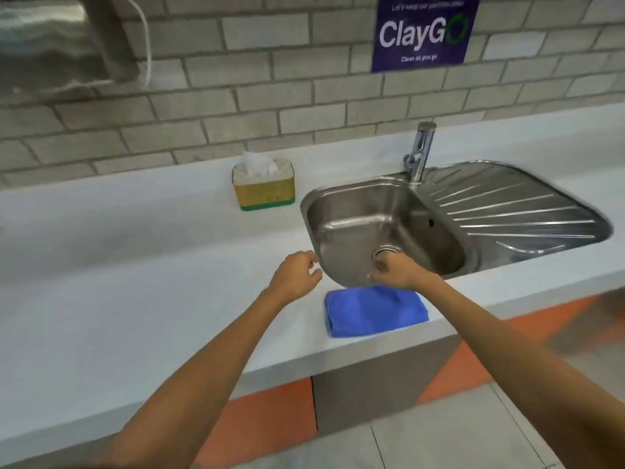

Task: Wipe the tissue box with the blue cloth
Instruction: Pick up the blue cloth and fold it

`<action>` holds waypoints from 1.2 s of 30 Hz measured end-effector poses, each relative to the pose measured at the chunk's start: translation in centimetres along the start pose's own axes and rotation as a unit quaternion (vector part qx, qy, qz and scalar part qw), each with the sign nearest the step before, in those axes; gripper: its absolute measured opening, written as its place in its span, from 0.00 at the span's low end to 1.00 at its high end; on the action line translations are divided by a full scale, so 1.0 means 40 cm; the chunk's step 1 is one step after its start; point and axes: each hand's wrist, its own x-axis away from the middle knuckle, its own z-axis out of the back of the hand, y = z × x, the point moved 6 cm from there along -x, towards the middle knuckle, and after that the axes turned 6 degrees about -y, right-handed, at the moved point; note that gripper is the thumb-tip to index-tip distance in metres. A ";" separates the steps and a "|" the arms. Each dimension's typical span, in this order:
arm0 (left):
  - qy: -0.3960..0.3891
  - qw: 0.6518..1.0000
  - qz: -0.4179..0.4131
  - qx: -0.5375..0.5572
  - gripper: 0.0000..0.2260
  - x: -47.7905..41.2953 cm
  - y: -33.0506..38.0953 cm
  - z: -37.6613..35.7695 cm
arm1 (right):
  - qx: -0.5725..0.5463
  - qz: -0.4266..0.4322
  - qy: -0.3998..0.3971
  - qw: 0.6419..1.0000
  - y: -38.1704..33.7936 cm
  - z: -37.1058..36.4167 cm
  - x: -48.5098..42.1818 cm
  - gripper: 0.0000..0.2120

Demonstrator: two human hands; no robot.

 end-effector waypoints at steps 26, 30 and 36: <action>-0.061 0.977 0.137 0.153 0.04 -0.036 -0.034 -0.195 | -0.176 -0.051 -0.101 0.978 0.153 0.000 -0.056 0.14; -0.034 0.876 0.145 0.458 0.09 -0.031 -0.035 -0.148 | -0.434 -0.031 -0.105 0.894 0.135 0.020 -0.083 0.19; 0.009 0.740 0.211 0.639 0.14 -0.061 -0.060 -0.100 | -0.468 -0.033 -0.011 0.883 0.035 0.049 -0.162 0.14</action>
